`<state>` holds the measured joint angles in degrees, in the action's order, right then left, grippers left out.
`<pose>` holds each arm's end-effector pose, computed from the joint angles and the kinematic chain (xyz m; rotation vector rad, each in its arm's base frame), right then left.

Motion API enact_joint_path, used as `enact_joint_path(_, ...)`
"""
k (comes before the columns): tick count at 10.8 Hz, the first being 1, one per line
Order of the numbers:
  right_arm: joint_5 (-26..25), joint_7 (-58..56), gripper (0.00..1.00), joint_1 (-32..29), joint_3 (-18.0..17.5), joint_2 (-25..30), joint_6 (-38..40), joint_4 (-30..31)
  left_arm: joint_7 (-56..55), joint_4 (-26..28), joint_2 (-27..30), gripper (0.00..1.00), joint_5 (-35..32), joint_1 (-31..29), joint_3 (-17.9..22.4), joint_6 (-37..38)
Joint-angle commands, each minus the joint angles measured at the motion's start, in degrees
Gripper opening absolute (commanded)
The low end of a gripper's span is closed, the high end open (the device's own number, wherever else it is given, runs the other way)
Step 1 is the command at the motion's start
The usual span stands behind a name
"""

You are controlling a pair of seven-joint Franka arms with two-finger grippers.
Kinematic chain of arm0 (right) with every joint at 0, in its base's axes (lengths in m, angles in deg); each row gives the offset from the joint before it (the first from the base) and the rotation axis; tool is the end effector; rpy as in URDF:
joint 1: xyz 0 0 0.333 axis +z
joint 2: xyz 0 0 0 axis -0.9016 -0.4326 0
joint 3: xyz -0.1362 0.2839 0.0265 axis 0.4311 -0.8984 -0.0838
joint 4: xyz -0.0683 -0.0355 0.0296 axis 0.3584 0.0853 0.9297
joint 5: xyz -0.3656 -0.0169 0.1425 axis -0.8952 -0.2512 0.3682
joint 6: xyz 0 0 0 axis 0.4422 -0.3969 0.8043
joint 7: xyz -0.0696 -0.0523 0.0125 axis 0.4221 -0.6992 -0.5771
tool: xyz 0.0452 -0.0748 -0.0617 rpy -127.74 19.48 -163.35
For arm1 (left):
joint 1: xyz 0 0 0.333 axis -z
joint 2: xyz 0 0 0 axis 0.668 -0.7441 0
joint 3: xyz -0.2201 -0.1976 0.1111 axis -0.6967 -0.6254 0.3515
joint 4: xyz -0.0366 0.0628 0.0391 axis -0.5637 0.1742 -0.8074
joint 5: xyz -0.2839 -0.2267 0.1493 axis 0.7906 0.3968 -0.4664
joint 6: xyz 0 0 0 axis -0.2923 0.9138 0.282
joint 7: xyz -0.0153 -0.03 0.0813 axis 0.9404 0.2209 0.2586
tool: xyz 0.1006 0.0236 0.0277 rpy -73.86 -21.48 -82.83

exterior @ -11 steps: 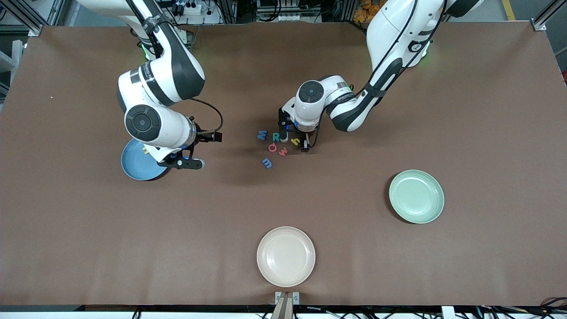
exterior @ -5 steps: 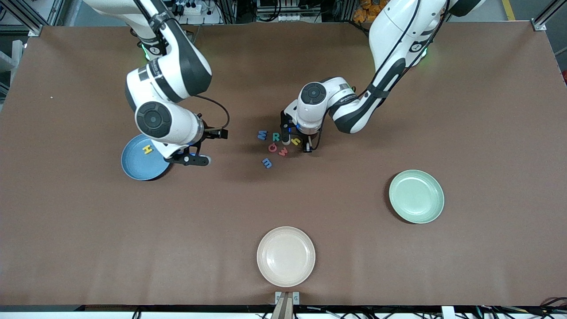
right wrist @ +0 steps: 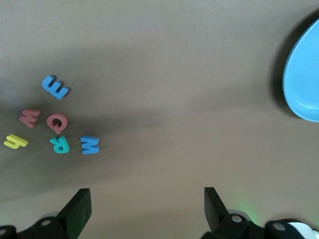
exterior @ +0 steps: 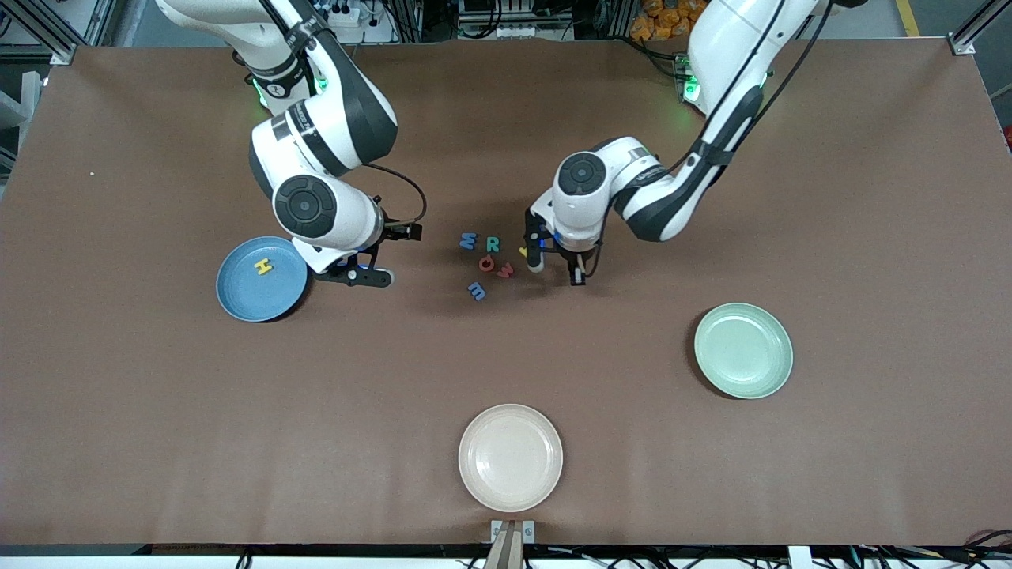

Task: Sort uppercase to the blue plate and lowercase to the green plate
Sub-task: 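Carry the a to the green plate while the right gripper returns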

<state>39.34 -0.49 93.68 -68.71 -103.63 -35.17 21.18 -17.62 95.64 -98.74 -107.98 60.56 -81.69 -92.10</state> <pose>0.5219 0.3089 0.3677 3.0648 -0.2117 -0.5473 0.4774 -0.3943 0.2322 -2.1802 2.1333 0.0023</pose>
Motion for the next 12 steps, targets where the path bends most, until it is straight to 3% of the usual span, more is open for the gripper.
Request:
enact_joint_path(1,0.2,4.4,1.0,0.7,-2.6,0.5,-3.3,2.3,3.2,0.9,3.8,0.0,-1.2,-4.0,-0.3,1.4)
enact_joint_path(6,0.2,15.1,1.0,2.6,-9.2,-1.0,-13.6,5.8,18.0,-1.1,5.9,0.0,-1.1,-17.3,-0.4,3.0)
enact_joint_path(9,-2.6,21.6,1.0,6.0,-9.6,-3.7,-18.1,5.7,28.6,-3.2,2.5,0.0,-0.9,-26.7,-0.3,3.0)
enact_joint_path(10,-4.3,24.5,1.0,6.4,-11.2,-4.8,-20.9,5.7,30.7,-4.0,1.6,0.0,-0.7,-28.9,-0.3,3.0)
enact_joint_path(12,-5.9,27.2,1.0,7.5,-11.6,-7.0,-25.1,5.7,31.7,-5.6,-1.1,0.0,-0.2,-29.7,0.0,2.9)
